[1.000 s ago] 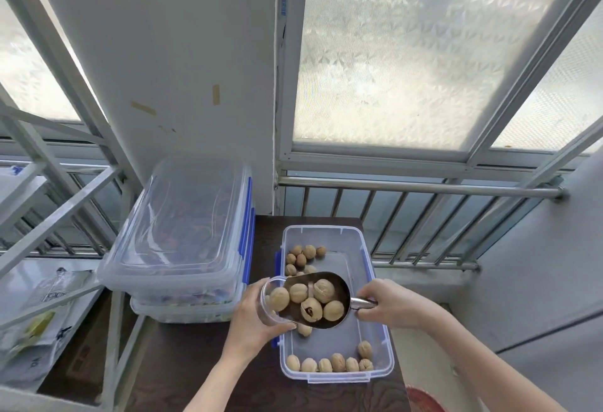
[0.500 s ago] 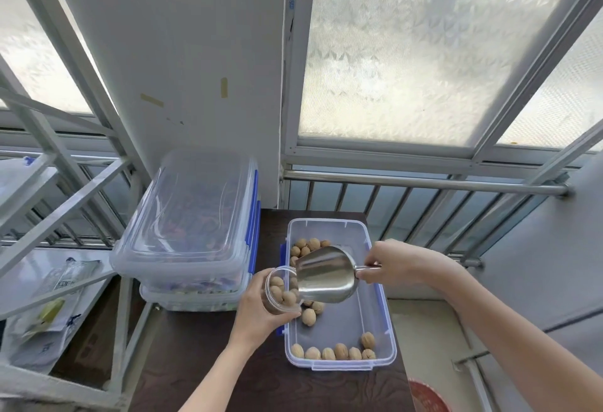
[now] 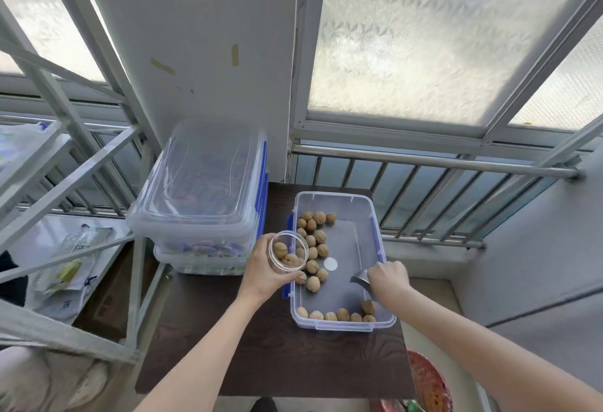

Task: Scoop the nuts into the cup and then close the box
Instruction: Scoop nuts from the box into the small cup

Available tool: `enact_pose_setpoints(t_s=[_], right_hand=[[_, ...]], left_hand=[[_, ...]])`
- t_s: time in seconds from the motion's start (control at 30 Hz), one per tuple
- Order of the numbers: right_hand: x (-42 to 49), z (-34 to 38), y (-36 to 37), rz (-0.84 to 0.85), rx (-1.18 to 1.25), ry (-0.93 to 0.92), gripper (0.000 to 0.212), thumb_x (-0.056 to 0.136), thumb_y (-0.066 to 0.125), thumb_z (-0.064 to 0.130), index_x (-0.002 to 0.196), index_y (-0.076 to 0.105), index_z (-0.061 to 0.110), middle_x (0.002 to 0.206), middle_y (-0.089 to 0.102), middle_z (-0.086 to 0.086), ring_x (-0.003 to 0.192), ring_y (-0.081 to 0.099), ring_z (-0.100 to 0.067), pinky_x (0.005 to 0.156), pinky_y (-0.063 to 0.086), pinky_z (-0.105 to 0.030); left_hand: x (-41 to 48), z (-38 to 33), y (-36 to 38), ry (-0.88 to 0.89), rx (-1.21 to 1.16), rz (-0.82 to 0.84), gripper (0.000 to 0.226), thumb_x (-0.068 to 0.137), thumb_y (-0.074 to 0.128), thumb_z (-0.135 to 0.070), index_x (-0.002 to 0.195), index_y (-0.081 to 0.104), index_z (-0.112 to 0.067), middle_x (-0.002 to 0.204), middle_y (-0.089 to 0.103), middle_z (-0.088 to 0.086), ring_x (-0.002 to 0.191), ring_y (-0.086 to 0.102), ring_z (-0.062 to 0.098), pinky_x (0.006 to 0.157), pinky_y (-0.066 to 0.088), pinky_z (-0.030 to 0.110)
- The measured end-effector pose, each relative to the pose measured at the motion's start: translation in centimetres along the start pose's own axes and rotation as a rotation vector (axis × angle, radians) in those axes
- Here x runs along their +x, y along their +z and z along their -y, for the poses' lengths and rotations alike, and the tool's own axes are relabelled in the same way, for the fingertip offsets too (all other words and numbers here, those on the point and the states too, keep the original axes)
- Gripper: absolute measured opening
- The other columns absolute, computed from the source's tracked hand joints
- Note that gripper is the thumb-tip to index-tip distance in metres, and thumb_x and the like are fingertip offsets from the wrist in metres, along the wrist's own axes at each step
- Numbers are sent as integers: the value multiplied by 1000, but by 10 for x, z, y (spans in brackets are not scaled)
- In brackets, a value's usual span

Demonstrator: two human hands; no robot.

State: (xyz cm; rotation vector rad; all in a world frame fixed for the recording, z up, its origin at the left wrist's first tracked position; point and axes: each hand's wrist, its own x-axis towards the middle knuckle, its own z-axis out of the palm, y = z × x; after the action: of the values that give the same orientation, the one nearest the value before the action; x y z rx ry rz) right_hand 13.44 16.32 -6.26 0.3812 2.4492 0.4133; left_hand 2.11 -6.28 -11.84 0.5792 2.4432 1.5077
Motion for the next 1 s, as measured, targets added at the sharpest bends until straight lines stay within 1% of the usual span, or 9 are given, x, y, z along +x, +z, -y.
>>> enact_pose_setpoints(t_s=[0.1, 0.17, 0.27, 0.37, 0.4, 0.47, 0.53, 0.67, 1.0], right_hand=[[12, 18, 5, 74, -146, 8, 33, 95, 49, 13, 123, 65, 18, 118, 67, -2, 103, 68, -25, 47, 43, -27], [21, 23, -1, 131, -180, 28, 34, 93, 49, 8, 123, 65, 13, 120, 66, -2, 102, 68, -24, 41, 38, -27], [30, 19, -9, 185, -131, 15, 42, 94, 48, 10, 135, 54, 11, 136, 56, -6, 121, 58, -26, 73, 52, -31], [26, 6, -18, 275, 19, 46, 38, 94, 49, 17, 132, 54, 14, 143, 50, -5, 132, 48, -25, 100, 43, -31], [27, 0, -17, 329, 39, 54, 24, 92, 51, 17, 113, 62, 14, 132, 59, -4, 125, 54, -24, 98, 44, -30], [28, -13, -16, 408, 117, 52, 12, 86, 54, 17, 75, 60, 14, 76, 72, 3, 86, 66, -20, 82, 47, -28], [34, -24, -9, 439, 223, 51, 15, 79, 56, 18, 70, 65, 12, 44, 60, 4, 53, 56, -16, 67, 46, -24], [38, -38, 2, 512, 425, 68, 19, 80, 56, 20, 69, 67, 10, 50, 47, -3, 32, 35, -14, 39, 27, -16], [38, -22, 36, 453, 868, -6, 26, 86, 58, 24, 66, 66, 9, 50, 41, -4, 33, 30, -13, 39, 24, -18]], left_hand=[[3, -2, 3, 7, -5, 3, 87, 44, 94, -45, 117, 50, -27, 111, 61, -10, 104, 59, 3, 90, 52, 26], [5, -5, 5, 8, 1, 5, 86, 44, 94, -43, 116, 50, -27, 110, 61, -10, 103, 59, 3, 88, 51, 23], [5, -7, 6, 20, 7, 2, 85, 46, 95, -38, 116, 50, -26, 110, 60, -9, 103, 58, 4, 84, 45, 14], [2, -4, 7, 24, 11, -8, 84, 46, 95, -40, 117, 51, -24, 111, 60, -9, 103, 58, 5, 85, 47, 17], [2, -3, 7, 24, 11, -10, 85, 46, 95, -41, 116, 51, -24, 110, 61, -9, 103, 58, 5, 87, 49, 20], [2, -1, 7, 25, 10, -16, 86, 45, 95, -43, 116, 51, -24, 110, 61, -9, 103, 58, 5, 88, 50, 24], [3, -1, 7, 23, 15, -18, 86, 45, 95, -43, 117, 51, -24, 111, 61, -8, 103, 58, 6, 88, 50, 24], [3, -2, 7, 24, 17, -9, 86, 46, 95, -41, 117, 50, -24, 111, 60, -7, 103, 58, 6, 88, 49, 22], [4, -3, 7, 28, 17, 1, 81, 50, 94, -41, 116, 51, -25, 110, 60, -10, 102, 55, -4, 86, 46, 14]])
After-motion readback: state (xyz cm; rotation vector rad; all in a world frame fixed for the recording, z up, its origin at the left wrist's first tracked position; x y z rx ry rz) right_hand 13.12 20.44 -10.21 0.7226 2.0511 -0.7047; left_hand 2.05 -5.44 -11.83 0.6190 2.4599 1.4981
